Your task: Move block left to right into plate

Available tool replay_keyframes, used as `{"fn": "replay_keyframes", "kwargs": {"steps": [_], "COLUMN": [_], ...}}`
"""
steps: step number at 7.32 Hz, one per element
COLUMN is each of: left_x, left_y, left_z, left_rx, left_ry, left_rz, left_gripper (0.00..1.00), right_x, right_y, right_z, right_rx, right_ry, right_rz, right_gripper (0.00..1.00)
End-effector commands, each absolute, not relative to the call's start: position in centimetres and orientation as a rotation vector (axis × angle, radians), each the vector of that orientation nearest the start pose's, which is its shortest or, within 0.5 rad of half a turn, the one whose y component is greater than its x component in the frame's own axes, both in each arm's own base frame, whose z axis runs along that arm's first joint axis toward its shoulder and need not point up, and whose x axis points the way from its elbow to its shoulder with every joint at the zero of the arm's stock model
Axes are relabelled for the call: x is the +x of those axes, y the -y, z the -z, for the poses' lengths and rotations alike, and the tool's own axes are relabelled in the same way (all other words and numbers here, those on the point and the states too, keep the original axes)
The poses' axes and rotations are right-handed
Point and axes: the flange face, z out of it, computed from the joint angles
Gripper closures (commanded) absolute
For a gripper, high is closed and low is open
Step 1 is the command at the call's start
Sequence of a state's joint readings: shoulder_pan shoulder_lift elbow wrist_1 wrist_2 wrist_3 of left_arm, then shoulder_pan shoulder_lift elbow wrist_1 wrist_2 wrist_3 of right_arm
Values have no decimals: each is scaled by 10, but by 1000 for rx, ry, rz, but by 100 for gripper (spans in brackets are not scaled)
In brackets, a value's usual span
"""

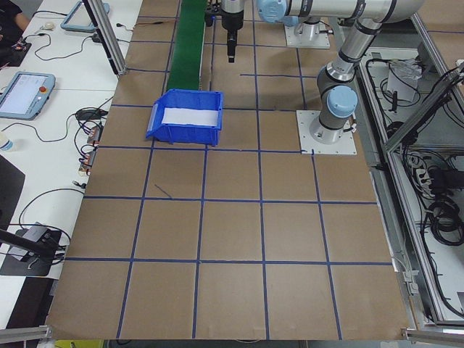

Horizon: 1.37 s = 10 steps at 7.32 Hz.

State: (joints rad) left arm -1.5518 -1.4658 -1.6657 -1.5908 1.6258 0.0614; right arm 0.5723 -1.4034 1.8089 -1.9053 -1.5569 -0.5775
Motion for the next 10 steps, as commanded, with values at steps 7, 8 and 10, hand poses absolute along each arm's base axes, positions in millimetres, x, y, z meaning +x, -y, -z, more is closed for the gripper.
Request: {"fn": "replay_keyframes", "kwargs": {"steps": [7,8,10], "left_x": [-120,-119,-119], "left_y": [448,449,449], "left_z": [-489,-489,-489], "left_rx": [64,62,62], "left_ry": [-3088,-3088,-3088], "left_rz": [-17,-18,-18], "left_gripper": [0,0,0], "right_x": [-429,-427,-384], "right_y": [402,401,411], "right_z": [-279,-283,-326], "right_rx": [285,290,263], "right_ry": [-3194,-3195,-3157], "right_rz": [180,179,154], "right_gripper": [0,0,0]}}
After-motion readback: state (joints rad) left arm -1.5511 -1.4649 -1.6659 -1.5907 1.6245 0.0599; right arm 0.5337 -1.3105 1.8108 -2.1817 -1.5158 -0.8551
